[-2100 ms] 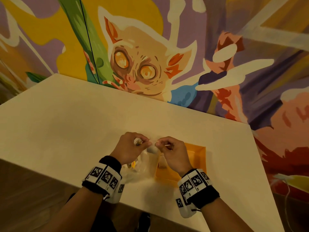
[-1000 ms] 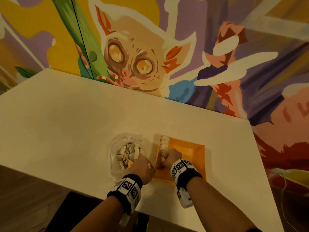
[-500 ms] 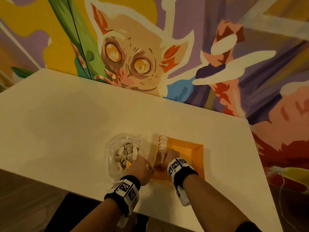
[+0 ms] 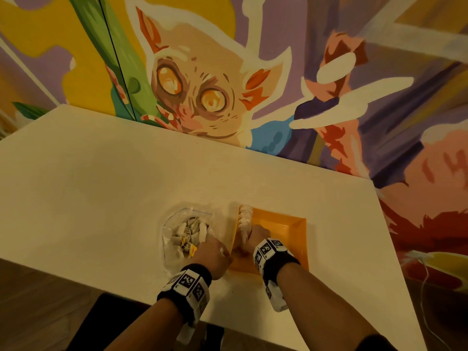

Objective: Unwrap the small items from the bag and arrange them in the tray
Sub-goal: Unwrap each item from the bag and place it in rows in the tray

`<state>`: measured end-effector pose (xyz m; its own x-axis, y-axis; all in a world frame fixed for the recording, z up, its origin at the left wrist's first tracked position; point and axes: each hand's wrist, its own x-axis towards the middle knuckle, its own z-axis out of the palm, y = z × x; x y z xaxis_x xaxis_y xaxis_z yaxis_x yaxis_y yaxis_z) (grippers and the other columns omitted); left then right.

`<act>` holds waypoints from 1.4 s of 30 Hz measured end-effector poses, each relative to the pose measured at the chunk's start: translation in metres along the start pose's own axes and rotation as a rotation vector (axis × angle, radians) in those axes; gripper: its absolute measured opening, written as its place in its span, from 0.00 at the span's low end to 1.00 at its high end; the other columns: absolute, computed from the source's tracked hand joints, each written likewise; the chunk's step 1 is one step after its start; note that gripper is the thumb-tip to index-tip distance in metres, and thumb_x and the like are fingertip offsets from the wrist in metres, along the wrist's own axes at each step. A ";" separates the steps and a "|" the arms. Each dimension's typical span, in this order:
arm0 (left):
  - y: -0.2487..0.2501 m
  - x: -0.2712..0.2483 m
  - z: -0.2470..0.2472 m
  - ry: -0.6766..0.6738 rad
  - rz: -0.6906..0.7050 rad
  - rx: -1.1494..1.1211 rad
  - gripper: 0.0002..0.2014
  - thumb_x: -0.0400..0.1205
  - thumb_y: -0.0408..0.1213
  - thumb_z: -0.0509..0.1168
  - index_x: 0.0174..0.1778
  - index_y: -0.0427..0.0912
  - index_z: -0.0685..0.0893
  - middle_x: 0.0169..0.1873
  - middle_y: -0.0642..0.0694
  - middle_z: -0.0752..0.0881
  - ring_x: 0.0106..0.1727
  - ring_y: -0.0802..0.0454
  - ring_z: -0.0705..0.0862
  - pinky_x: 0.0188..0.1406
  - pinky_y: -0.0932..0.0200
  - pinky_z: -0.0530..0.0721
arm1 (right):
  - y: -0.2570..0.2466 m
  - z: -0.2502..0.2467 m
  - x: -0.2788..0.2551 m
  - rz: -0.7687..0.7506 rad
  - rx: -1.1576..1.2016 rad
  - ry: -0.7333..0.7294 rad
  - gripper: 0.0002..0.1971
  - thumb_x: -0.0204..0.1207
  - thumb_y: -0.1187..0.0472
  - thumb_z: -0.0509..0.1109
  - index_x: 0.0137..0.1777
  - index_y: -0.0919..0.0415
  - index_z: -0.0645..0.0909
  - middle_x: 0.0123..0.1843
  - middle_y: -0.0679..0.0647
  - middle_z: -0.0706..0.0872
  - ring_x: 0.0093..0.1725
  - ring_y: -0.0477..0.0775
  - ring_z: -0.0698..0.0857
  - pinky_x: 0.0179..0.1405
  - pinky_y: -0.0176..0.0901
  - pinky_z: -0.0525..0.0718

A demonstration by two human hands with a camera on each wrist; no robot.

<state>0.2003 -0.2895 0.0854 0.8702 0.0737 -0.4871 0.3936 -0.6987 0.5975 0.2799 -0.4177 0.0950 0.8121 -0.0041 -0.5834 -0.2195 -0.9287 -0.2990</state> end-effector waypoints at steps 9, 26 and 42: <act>0.007 -0.019 -0.023 0.015 -0.121 -0.663 0.10 0.81 0.41 0.69 0.41 0.37 0.86 0.30 0.43 0.83 0.25 0.51 0.78 0.19 0.62 0.73 | 0.020 -0.003 -0.006 0.010 0.237 0.024 0.24 0.68 0.60 0.79 0.62 0.60 0.75 0.53 0.58 0.82 0.49 0.61 0.88 0.49 0.56 0.90; 0.004 -0.056 -0.056 -0.153 -0.140 -1.410 0.18 0.89 0.45 0.54 0.54 0.35 0.83 0.44 0.36 0.90 0.43 0.45 0.90 0.39 0.50 0.86 | -0.016 0.008 -0.093 -0.699 0.366 0.060 0.18 0.67 0.49 0.82 0.54 0.52 0.86 0.43 0.44 0.83 0.39 0.35 0.80 0.39 0.25 0.75; -0.002 -0.067 -0.061 -0.024 -0.139 -1.455 0.10 0.87 0.38 0.60 0.48 0.37 0.84 0.47 0.36 0.86 0.50 0.40 0.84 0.47 0.48 0.82 | -0.025 0.023 -0.118 -0.592 0.833 0.169 0.08 0.73 0.57 0.78 0.39 0.49 0.81 0.42 0.46 0.86 0.43 0.51 0.89 0.40 0.38 0.85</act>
<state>0.1593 -0.2492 0.1558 0.8017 0.0575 -0.5950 0.4305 0.6350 0.6414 0.1771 -0.3852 0.1546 0.9629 0.2581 -0.0785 -0.0125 -0.2478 -0.9687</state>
